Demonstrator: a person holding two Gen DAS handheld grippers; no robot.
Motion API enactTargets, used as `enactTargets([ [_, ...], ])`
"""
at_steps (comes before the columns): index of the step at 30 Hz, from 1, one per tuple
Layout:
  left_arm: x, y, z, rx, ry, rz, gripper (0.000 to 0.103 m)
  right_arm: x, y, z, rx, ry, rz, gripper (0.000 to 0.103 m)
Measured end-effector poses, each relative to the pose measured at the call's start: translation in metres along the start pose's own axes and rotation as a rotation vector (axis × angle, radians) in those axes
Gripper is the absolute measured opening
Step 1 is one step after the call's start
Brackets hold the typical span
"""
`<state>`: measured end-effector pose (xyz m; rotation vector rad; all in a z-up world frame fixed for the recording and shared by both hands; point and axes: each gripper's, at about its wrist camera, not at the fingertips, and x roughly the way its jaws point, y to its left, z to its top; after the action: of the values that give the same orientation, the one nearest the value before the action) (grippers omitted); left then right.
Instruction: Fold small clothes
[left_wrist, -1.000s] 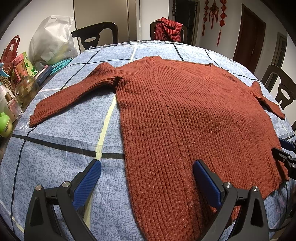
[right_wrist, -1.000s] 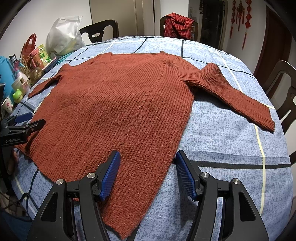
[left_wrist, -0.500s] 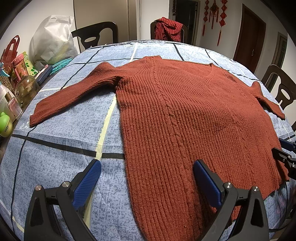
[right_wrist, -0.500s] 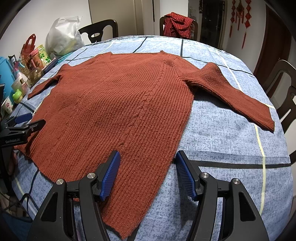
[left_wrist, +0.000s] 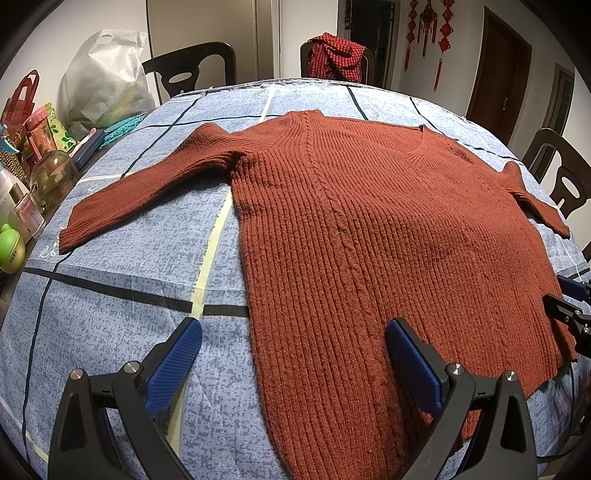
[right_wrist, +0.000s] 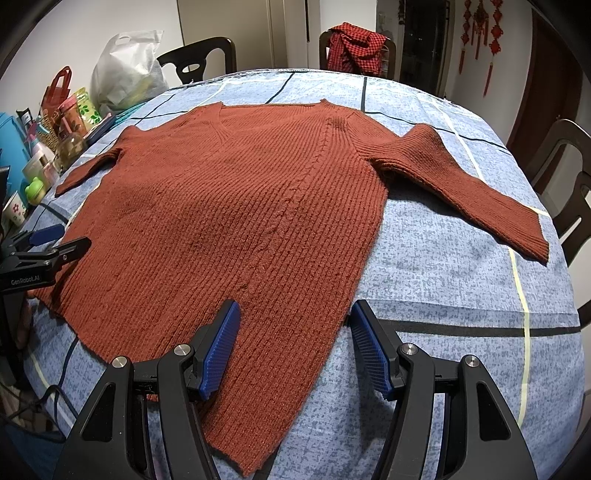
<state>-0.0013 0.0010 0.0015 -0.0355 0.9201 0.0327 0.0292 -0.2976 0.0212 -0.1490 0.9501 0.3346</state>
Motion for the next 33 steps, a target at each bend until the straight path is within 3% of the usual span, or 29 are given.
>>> enactTargets([
  [33,0.0003,-0.0008,-0.002,-0.008,0.0,0.007,0.102,-0.0005,0.001,0.0018,0.005,0.009,-0.004,0.063],
])
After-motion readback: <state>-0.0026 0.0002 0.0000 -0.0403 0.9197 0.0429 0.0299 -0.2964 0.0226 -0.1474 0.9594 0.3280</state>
